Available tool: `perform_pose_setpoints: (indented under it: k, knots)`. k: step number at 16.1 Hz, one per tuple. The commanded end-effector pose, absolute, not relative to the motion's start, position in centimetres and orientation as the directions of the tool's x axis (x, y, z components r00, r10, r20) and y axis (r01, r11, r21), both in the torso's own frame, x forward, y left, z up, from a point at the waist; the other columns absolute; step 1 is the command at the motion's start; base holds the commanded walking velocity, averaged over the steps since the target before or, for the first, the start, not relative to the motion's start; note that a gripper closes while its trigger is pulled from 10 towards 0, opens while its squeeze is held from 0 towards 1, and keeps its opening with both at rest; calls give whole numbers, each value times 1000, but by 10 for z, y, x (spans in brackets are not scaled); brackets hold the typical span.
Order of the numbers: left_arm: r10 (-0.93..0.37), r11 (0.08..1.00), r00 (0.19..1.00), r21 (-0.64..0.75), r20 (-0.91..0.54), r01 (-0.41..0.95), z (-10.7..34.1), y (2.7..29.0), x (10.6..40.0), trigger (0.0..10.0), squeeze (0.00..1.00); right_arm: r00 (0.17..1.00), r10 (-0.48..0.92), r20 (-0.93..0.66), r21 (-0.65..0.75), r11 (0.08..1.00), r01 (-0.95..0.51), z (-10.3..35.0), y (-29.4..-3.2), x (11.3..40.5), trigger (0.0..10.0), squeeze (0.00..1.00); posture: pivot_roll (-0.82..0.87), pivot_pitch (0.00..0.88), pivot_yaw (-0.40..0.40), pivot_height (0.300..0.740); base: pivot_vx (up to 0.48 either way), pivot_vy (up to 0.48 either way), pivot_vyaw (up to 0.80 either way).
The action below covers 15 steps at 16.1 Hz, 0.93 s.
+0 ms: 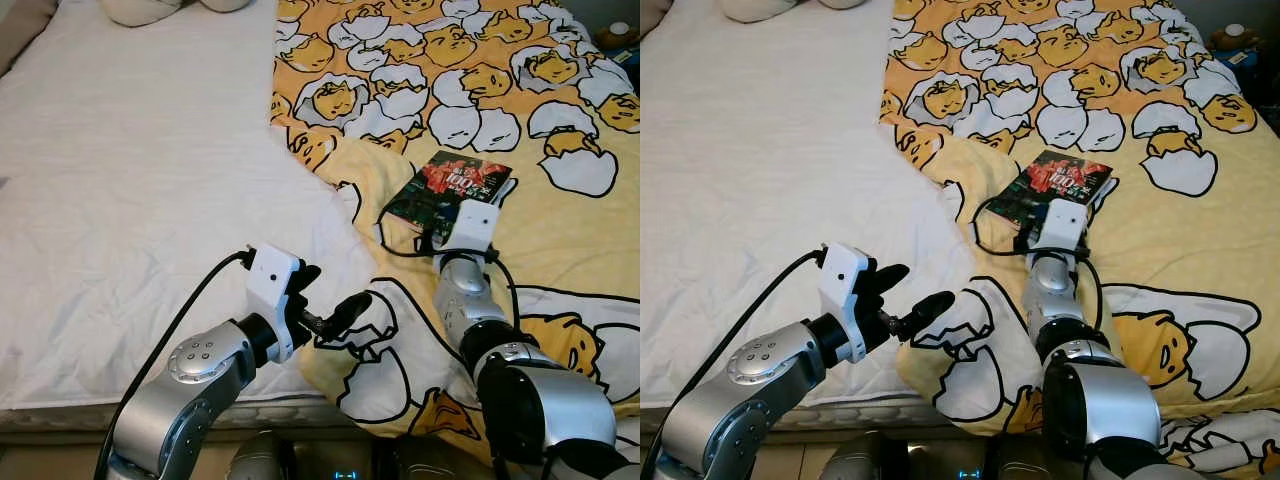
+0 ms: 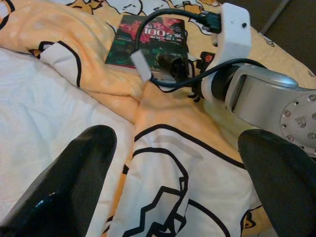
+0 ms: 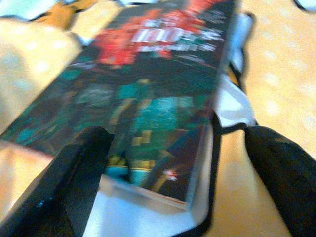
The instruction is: Clean up the room
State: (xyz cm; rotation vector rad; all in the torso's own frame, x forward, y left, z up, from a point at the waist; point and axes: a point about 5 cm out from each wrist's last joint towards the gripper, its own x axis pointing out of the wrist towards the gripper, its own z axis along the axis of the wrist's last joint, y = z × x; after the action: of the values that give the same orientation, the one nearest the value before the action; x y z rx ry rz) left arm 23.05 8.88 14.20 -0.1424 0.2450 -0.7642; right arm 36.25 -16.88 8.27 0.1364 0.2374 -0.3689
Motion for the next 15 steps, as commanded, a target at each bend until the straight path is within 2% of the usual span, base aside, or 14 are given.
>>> perform_pose_setpoints:
  k: [1, 4, 7, 10, 15]
  knots:
    - [-698, 715, 695, -213, -172, 666, 141, 90, 231, 10000, 0, 874, -401, -273, 147, 881, 450, 80, -171, 360, 10000, 0, 210, 178, 64, 740, 0, 0, 0]
    - [-706, 707, 688, -216, -166, 673, 141, 86, 232, 10000, 0, 867, -439, -235, 171, 859, 482, 83, -163, 358, 10000, 0, 197, 173, 69, 740, 0, 0, 0]
    - [-751, 657, 630, -135, -198, 742, 134, 81, 226, 10000, 0, 921, -383, -76, 145, 909, 391, 113, -148, 372, 10000, 0, 187, 167, 70, 740, 0, 0, 0]
    - [-756, 651, 622, -129, -206, 748, 130, 79, 225, 10000, 0, 939, -344, -4, 136, 930, 341, 133, -143, 381, 10000, 0, 181, 154, 65, 740, 0, 0, 0]
    - [-759, 647, 622, -118, -193, 753, 130, 78, 225, 10000, 0, 931, -313, -186, 174, 922, 345, 109, -145, 377, 10000, 0, 197, 155, 59, 740, 0, 0, 0]
